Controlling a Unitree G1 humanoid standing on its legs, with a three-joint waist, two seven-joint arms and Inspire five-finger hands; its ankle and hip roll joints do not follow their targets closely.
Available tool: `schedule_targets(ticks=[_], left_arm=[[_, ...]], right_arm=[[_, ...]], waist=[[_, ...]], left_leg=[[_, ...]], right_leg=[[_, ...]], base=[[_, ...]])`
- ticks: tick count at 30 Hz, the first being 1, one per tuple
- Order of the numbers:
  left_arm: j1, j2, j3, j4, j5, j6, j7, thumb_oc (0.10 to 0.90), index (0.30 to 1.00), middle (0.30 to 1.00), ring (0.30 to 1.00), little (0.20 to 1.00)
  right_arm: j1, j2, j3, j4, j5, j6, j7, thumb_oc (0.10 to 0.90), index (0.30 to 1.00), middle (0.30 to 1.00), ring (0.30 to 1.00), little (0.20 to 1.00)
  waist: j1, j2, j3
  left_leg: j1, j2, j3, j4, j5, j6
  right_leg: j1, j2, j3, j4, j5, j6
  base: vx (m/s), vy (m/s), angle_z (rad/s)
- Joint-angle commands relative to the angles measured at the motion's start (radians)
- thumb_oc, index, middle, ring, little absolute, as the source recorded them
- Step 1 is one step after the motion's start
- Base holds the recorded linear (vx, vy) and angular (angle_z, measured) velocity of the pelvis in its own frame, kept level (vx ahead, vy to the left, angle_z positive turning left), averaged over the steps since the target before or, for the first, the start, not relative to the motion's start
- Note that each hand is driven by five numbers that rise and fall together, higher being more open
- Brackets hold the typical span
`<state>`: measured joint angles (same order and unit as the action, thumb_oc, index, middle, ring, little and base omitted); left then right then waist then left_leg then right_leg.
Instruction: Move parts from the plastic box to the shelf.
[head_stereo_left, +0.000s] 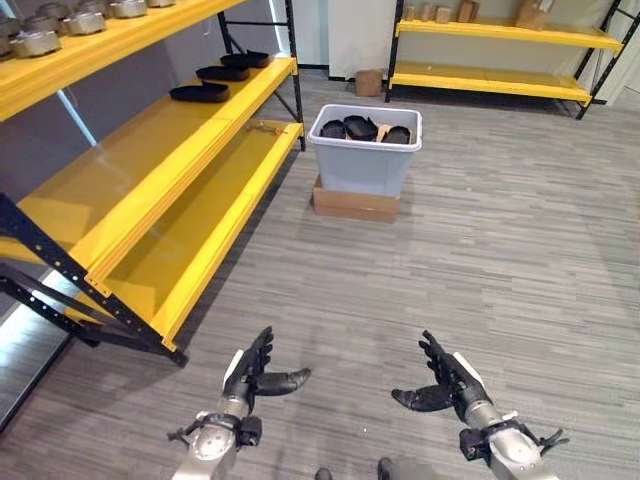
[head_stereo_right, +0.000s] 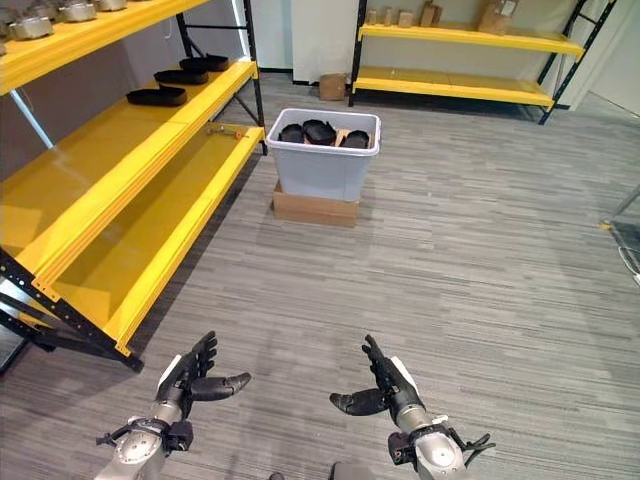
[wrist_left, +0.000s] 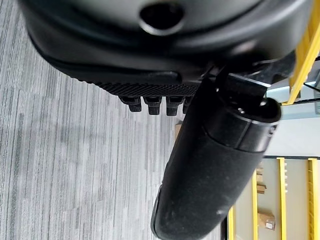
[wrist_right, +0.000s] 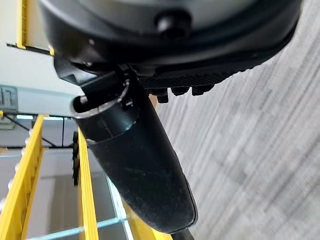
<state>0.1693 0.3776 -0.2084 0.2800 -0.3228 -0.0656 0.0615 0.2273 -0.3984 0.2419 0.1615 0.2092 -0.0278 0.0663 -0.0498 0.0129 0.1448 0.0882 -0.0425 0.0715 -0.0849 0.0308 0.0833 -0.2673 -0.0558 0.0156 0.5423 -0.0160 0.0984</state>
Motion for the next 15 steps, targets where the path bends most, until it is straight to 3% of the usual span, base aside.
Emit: schedule_targets(ticks=[1, 3, 5, 9, 15], left_arm=[[-0.080, 0.025, 0.045, -0.074, 0.042, -0.088, 0.011, 0.900, 1.000, 1.000, 1.000, 1.000], [-0.097, 0.020, 0.039, -0.066, 0.040, -0.097, 0.017, 0.900, 1.000, 1.000, 1.000, 1.000], [-0.111, 0.011, 0.030, -0.058, 0.044, -0.095, 0.035, 0.900, 1.000, 1.000, 1.000, 1.000], [-0.110, -0.011, 0.019, -0.046, 0.045, -0.099, 0.029, 0.900, 1.000, 1.000, 1.000, 1.000], [-0.111, -0.008, 0.012, -0.051, 0.015, -0.105, 0.022, 0.900, 1.000, 1.000, 1.000, 1.000]], right_arm=[[-0.074, 0.013, -0.013, -0.092, 0.039, -0.098, 0.004, 0.900, 1.000, 1.000, 1.000, 1.000], [-0.090, 0.007, -0.014, -0.085, 0.049, -0.104, -0.006, 0.900, 1.000, 1.000, 1.000, 1.000], [-0.103, 0.006, -0.010, -0.079, 0.044, -0.102, -0.016, 0.900, 1.000, 1.000, 1.000, 1.000], [-0.084, 0.001, -0.014, -0.091, 0.054, -0.107, -0.012, 0.900, 1.000, 1.000, 1.000, 1.000], [-0.070, -0.028, -0.035, -0.092, 0.084, -0.119, -0.013, 0.900, 1.000, 1.000, 1.000, 1.000]], waist=[[0.005, 0.000, -0.030], [-0.012, -0.005, -0.025], [-0.026, -0.007, -0.018], [-0.032, -0.011, -0.041], [-0.038, -0.005, -0.067]], left_leg=[[0.053, 0.022, -0.041, 0.002, -0.064, -0.024], [0.071, 0.013, -0.046, -0.002, -0.082, -0.039], [0.094, 0.017, -0.052, -0.002, -0.103, -0.051], [0.126, 0.043, -0.040, -0.002, -0.119, -0.072], [0.097, 0.132, -0.045, 0.155, -0.042, -0.136]], right_leg=[[0.045, -0.013, -0.032, -0.147, 0.077, 0.019], [0.032, -0.013, -0.047, -0.353, 0.097, 0.029], [0.021, -0.009, -0.047, -0.428, 0.136, 0.044], [0.081, 0.009, -0.048, -0.473, 0.125, 0.024], [0.143, 0.068, -0.060, -0.475, 0.072, -0.031]], base=[[0.17, -0.029, -0.04], [0.20, -0.072, 0.01], [0.18, -0.098, -0.02], [0.17, -0.117, 0.20], [0.22, -0.192, 0.06]])
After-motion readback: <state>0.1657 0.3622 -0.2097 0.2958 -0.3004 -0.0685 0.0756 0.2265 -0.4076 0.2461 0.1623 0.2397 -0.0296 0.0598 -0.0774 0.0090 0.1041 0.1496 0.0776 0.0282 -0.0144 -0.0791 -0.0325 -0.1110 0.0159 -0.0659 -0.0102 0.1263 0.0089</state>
